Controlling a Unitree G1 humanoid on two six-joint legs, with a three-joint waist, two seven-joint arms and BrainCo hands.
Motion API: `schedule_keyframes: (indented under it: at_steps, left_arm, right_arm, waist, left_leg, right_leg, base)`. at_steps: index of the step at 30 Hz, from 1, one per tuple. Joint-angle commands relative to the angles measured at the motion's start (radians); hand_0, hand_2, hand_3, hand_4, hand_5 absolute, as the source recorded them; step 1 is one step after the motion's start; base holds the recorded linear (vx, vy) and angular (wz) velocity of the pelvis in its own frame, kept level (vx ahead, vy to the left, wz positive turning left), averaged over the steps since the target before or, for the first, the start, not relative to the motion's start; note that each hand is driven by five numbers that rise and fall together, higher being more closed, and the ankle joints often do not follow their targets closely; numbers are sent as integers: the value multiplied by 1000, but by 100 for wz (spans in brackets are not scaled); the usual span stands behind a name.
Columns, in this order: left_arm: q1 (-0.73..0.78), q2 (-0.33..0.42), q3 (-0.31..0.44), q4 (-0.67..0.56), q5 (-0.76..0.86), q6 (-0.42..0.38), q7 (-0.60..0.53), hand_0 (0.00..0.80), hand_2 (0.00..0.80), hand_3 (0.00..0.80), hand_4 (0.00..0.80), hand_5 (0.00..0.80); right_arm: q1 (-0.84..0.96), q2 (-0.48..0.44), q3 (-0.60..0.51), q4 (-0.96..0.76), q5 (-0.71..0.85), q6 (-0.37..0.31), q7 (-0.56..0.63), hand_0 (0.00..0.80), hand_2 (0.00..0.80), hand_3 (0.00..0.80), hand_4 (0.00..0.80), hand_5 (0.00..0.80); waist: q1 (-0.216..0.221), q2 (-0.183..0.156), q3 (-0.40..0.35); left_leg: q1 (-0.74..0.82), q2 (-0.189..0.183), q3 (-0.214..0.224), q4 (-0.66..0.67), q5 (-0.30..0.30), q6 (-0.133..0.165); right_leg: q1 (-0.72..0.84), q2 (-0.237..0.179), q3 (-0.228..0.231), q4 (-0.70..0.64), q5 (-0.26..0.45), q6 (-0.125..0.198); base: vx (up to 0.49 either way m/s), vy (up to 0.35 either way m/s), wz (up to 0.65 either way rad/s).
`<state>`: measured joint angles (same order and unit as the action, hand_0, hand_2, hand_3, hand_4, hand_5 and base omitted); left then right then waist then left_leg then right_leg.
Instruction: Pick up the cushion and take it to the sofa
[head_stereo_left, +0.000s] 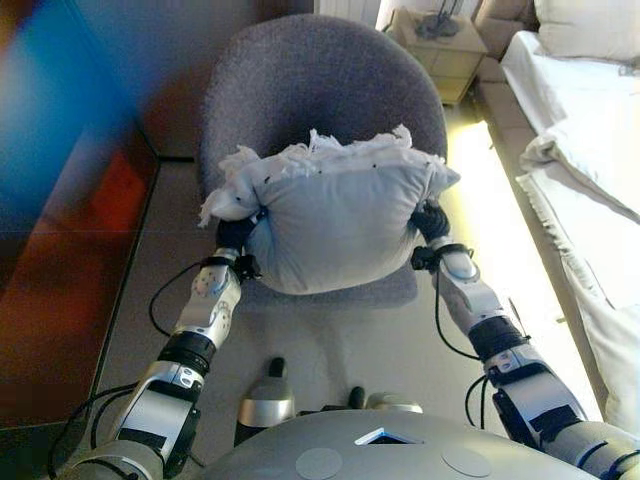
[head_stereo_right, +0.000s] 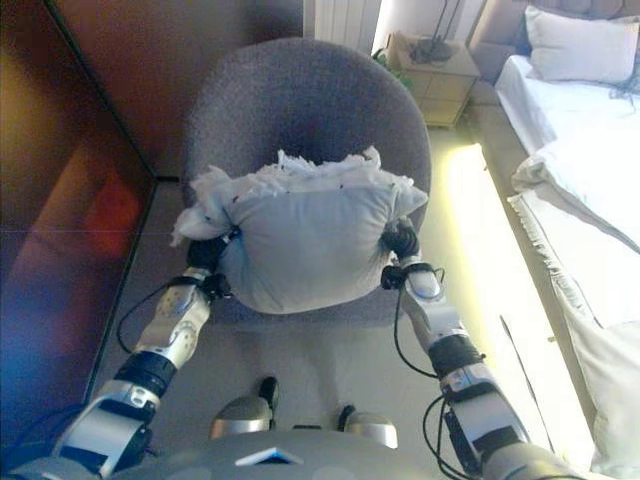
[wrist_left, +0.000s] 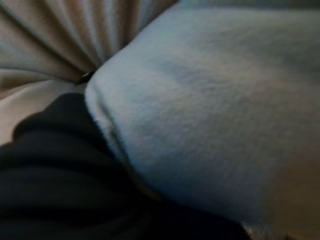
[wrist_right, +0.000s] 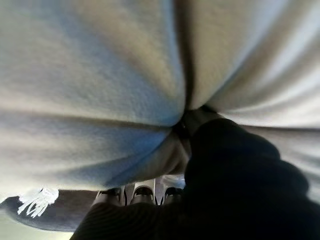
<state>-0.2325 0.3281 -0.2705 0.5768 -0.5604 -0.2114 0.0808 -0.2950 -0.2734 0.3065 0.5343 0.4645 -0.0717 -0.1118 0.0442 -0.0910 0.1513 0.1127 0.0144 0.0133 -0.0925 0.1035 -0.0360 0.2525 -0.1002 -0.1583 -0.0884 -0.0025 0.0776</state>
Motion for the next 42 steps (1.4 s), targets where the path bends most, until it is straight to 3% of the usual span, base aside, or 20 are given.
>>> schedule_keyframes:
  at_steps: [1,9,14,17,18,19,20,25,33,42]
  left_arm:
    - [-142,-138,-135,20,88,-29,-54,800,800,800,800,800]
    - [-142,-126,-150,157,125,16,-83,800,800,800,800,800]
    - [-133,-103,-154,219,132,84,-93,800,800,800,800,800]
    - [-251,-69,-191,220,113,97,-55,800,800,800,800,800]
    - [-366,-57,-208,220,84,73,-27,800,800,800,800,800]
    - [-409,-53,-211,225,73,66,-19,800,800,800,800,800]
    - [-582,-37,-223,268,6,6,-4,800,800,800,800,800]
    - [-910,-37,-229,419,-48,-112,12,800,800,800,800,800]
    - [-1007,-44,-217,471,-75,-238,94,800,800,800,800,800]
    - [-986,-58,-224,436,-84,-319,75,800,800,800,800,800]
  right_arm:
    - [-49,103,102,-39,22,-36,59,800,800,800,800,800]
    - [-29,142,76,132,56,4,84,800,800,800,800,800]
    - [-15,161,45,239,149,29,89,800,800,800,800,800]
    - [-161,167,48,310,202,-4,48,800,800,800,800,800]
    - [-302,151,62,343,219,-35,25,800,800,800,800,800]
    - [-350,147,66,355,218,-43,16,800,800,800,800,800]
    - [-560,83,63,417,219,-54,34,800,800,800,800,800]
    - [-939,5,105,557,246,-101,43,800,800,800,800,800]
    - [-977,-65,142,513,217,-170,69,800,800,800,800,800]
    - [-928,-91,158,382,176,-205,54,800,800,800,800,800]
  waist:
    - [17,34,-93]
    - [24,19,-126]
    - [33,-8,-131]
    - [37,-29,-60]
    - [32,-19,2]
    - [29,-13,18]
    - [13,18,99]
    - [-17,54,259]
    - [-63,92,326]
    - [-84,116,345]
  left_leg:
    - [68,68,26,5,-158,-19]
    - [138,65,27,5,-148,-20]
    - [184,67,26,5,-131,-19]
    - [94,81,7,52,-125,-21]
    - [-2,80,-9,64,-123,-20]
    - [-36,79,-15,70,-123,-20]
    - [-129,61,-16,46,-111,-22]
    - [-366,18,3,43,-73,-6]
    - [-488,10,50,98,-49,-12]
    - [-493,1,83,105,-58,-11]
  right_leg:
    - [-53,-8,10,1,1,52]
    - [10,5,12,1,23,65]
    - [46,12,16,1,53,79]
    - [-42,12,50,28,74,81]
    - [-140,7,64,49,73,76]
    - [-172,7,66,57,71,74]
    - [-266,-3,69,55,68,73]
    - [-537,-39,98,128,81,79]
    - [-679,-55,123,203,81,74]
    - [-702,-58,117,235,50,62]
  base:
    - [199,-27,0]
    - [282,-5,0]
    - [314,-49,1]
    - [-240,-126,2]
    - [-799,-28,14]
    - [-1284,175,23]
    - [-1055,302,20]
    - [-705,221,-5]
    - [-89,141,10]
    - [-29,61,-9]
